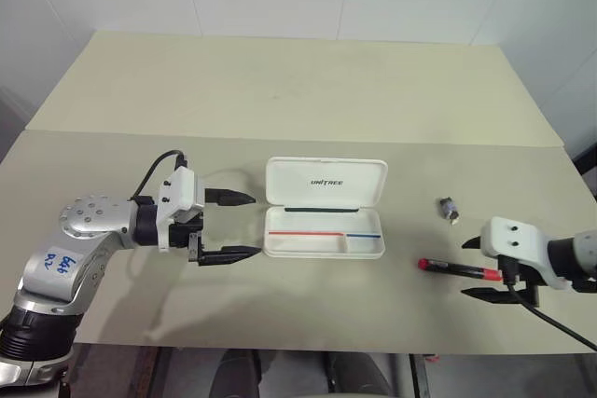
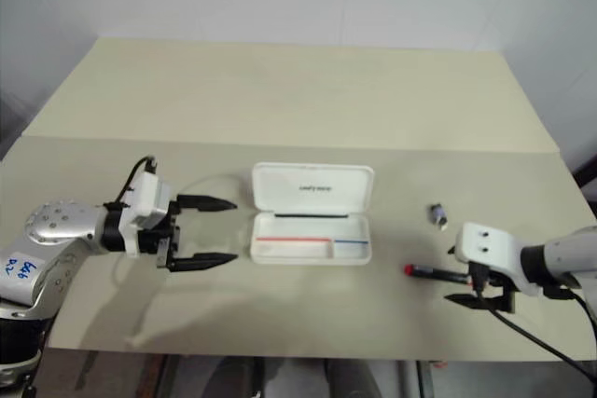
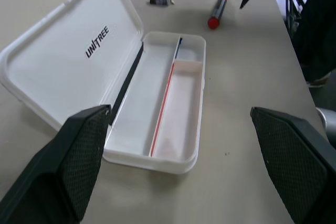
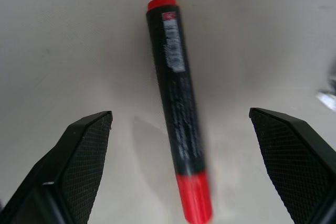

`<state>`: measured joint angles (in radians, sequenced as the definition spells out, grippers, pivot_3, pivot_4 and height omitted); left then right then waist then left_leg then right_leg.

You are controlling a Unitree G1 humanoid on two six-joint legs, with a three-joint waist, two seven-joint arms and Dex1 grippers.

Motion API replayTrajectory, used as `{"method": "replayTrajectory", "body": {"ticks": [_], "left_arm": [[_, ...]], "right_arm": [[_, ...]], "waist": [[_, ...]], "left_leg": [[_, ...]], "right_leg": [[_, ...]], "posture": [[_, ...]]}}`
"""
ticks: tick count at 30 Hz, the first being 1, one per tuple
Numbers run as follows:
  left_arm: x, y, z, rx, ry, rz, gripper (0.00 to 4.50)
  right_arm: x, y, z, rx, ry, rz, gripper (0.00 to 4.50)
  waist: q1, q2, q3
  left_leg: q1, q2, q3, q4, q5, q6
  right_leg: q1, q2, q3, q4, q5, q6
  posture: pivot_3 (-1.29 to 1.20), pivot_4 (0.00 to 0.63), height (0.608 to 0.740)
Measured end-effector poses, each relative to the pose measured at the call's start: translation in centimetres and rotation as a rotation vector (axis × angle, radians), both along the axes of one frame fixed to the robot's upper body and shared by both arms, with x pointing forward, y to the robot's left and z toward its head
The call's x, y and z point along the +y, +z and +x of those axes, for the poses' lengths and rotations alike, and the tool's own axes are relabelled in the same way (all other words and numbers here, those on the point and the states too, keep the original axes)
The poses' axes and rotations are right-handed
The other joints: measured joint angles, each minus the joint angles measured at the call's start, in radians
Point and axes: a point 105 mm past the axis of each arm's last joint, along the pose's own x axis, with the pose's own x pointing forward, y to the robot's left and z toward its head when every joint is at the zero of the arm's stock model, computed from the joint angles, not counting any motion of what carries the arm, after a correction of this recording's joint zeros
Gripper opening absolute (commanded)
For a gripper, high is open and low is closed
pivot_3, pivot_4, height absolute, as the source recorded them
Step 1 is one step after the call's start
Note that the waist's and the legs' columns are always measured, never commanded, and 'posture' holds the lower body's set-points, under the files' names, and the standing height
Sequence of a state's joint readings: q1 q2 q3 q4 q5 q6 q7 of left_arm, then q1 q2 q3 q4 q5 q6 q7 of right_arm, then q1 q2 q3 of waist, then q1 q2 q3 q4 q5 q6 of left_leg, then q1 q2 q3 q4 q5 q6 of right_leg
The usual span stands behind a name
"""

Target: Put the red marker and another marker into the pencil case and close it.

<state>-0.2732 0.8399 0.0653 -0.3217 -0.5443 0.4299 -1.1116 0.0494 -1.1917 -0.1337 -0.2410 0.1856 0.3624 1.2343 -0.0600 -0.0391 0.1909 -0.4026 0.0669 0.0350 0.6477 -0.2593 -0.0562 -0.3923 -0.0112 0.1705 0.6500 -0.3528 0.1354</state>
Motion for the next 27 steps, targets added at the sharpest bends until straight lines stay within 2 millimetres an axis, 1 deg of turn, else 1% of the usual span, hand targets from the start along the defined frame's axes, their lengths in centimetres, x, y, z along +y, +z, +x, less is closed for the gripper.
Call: {"method": "replayTrajectory", "body": {"ticks": [1,2,4,6,7,9,12,13,19,22,24,27], "left_arm": [[0.0,0.0,-0.1,-0.002,-0.004,0.004,4.5],[0.0,0.1,-0.3,-0.002,-0.009,0.012,4.5],[0.1,0.0,-0.5,0.0,-0.014,0.022,4.5],[0.3,0.0,-0.6,0.002,-0.012,0.034,4.5],[0.4,0.1,-0.6,0.002,-0.014,0.038,4.5],[0.5,0.1,-0.6,0.0,-0.011,0.039,4.5],[0.8,0.4,-0.5,-0.009,0.001,0.036,4.5],[0.8,0.4,-0.5,-0.009,0.002,0.035,4.5],[0.9,0.2,-0.5,-0.005,0.014,0.033,4.5],[0.9,0.2,-0.5,-0.014,0.014,0.035,4.5],[1.0,0.1,-0.4,-0.017,0.018,0.036,4.5],[1.4,0.0,-0.3,-0.024,0.032,0.044,4.5]], "right_arm": [[0.0,-0.3,0.1,0.001,0.004,0.001,4.43],[0.1,-0.6,0.2,0.008,0.007,0.003,4.02],[0.1,-1.2,0.3,0.022,0.02,-0.003,3.5],[0.3,-1.2,0.3,0.024,0.051,-0.008,2.85],[0.3,-1.2,0.3,0.023,0.062,-0.009,2.45],[0.1,-1.2,0.4,0.021,0.07,-0.011,1.83],[0.1,-1.3,0.5,0.022,0.081,-0.018,0.73],[0.1,-1.2,0.6,0.021,0.082,-0.019,0.56],[0.0,-1.1,1.0,0.001,0.067,-0.024,0.56],[0.0,-0.3,1.8,-0.034,0.064,-0.024,0.56],[0.6,0.6,2.4,-0.057,0.079,-0.021,0.56],[2.8,3.3,3.5,-0.121,0.148,-0.004,0.56]], "waist": [[0.0,0.0,0.0],[0.0,0.0,0.0],[0.001,0.0,0.0],[0.0,0.0,0.0],[0.0,0.0,0.0],[0.0,0.0,0.0],[-0.001,0.0,0.0],[-0.001,0.0,0.0],[-0.001,0.0,0.0],[-0.003,0.0,0.0],[-0.005,0.001,0.001],[-0.015,0.003,0.002]], "left_leg": [[0.0,0.0,0.0,0.0,0.0,0.0],[0.0,0.0,0.0,0.0,0.0,0.0],[0.0,0.0,0.0,0.0,0.0,0.0],[0.0,0.0,0.0,0.0,0.0,0.0],[0.0,0.0,0.0,0.0,0.0,0.0],[0.0,0.0,0.0,0.001,0.0,0.0],[0.001,0.0,0.0,0.002,0.0,0.0],[0.001,0.0,0.0,0.002,0.0,0.0],[0.001,0.0,0.0,0.003,0.001,0.001],[0.001,0.0,0.001,0.003,0.001,0.001],[0.001,0.0,0.001,0.002,0.001,0.001],[0.001,0.0,0.0,0.001,0.001,0.001]], "right_leg": [[0.0,0.0,0.0,0.0,0.0,0.0],[0.0,0.0,0.0,0.0,0.0,0.0],[-0.001,0.0,0.0,0.001,0.0,0.0],[0.0,0.0,0.0,0.001,0.0,0.0],[0.0,0.0,0.0,0.001,0.0,0.0],[0.0,0.0,0.0,0.001,0.0,0.0],[0.001,0.0,0.0,0.001,0.001,-0.001],[0.001,0.0,0.0,0.001,0.001,-0.001],[0.001,0.0,0.001,0.002,0.002,-0.003],[0.0,0.0,0.001,0.002,0.002,-0.003],[0.0,0.0,0.001,0.003,0.002,-0.003],[0.0,0.0,0.001,0.004,0.003,-0.001]], "posture": [[0.0,0.15,0.74],[0.0,0.15,0.74],[0.0,0.15,0.74],[0.0,0.15,0.74],[0.0,0.15,0.74],[0.0,0.15,0.74],[0.0,0.15,0.74],[0.0,0.15,0.74],[0.0,0.15,0.74],[0.0,0.15,0.74],[0.0,0.15,0.74],[0.0,0.15,0.74]]}}
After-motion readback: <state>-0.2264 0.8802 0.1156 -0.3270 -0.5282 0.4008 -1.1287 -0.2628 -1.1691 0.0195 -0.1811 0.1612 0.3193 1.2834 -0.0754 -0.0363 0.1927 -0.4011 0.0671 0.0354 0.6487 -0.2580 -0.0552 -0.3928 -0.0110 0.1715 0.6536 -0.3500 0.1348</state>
